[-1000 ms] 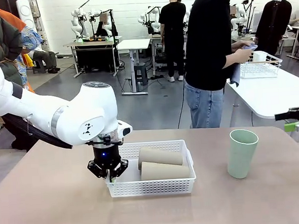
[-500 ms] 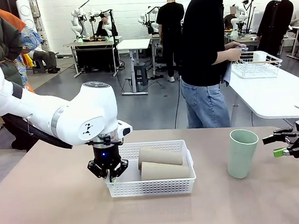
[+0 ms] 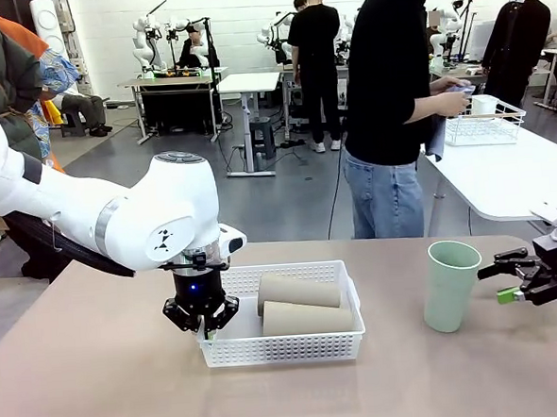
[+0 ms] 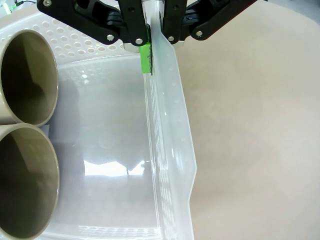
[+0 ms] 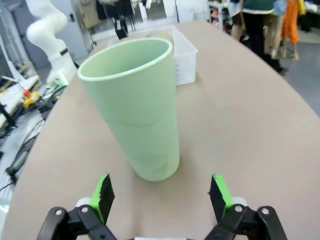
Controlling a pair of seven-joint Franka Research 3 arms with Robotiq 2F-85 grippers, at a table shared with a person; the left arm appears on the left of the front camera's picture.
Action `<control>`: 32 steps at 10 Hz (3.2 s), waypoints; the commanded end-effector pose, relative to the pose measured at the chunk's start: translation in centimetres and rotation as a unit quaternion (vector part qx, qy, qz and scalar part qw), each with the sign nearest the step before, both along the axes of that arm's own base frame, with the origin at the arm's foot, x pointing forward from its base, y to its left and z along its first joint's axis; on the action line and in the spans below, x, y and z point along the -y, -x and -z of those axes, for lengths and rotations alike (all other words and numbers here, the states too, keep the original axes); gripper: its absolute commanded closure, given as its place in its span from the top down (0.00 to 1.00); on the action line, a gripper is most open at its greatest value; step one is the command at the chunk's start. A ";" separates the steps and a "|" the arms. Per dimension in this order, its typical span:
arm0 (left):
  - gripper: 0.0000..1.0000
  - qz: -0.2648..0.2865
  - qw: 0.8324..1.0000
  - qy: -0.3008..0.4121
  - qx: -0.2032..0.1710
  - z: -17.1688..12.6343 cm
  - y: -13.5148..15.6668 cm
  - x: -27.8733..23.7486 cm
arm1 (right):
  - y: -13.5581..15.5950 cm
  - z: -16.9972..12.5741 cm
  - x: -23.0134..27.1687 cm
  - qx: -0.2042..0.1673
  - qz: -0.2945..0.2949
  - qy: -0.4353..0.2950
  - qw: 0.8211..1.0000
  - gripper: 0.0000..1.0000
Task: Clean and organize the cups into the basket.
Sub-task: Pick up the Reusable plastic cup from the right side of the table and stack it inside the Organizing basket in the center of the table.
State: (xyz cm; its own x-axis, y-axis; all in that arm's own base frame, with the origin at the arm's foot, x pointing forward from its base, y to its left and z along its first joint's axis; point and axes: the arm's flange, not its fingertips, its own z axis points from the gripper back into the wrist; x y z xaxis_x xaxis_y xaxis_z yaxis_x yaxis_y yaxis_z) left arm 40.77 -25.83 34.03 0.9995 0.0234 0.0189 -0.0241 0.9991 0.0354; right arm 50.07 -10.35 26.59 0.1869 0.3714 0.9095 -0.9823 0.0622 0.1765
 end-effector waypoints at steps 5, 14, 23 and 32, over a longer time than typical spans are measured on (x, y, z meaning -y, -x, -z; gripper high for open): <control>0.00 0.004 1.000 -0.005 -0.003 0.3 0.4 -0.3 | -0.5 1.4 -2.7 0.055 -0.014 -0.050 0.997 1.00; 0.00 0.004 1.000 -0.005 -0.003 0.3 0.4 -0.3 | -0.9 3.3 -7.4 0.027 -0.058 -0.060 0.996 1.00; 0.00 0.004 1.000 -0.005 -0.003 0.3 0.4 -0.3 | -0.3 4.2 -11.6 -0.004 -0.100 -0.066 0.993 0.40; 0.00 0.004 1.000 -0.005 -0.003 0.3 0.4 -0.3 | 3.4 -10.1 -16.4 -0.088 0.023 -0.031 0.995 0.00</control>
State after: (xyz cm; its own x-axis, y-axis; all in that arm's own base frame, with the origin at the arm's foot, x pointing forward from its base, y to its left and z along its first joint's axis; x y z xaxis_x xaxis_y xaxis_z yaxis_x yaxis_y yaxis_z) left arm 40.77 -25.83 34.01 0.9996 0.0234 0.0186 -0.0241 0.9991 0.0355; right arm 48.17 3.97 33.14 0.3164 0.2861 0.9045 -0.9463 0.0288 0.3220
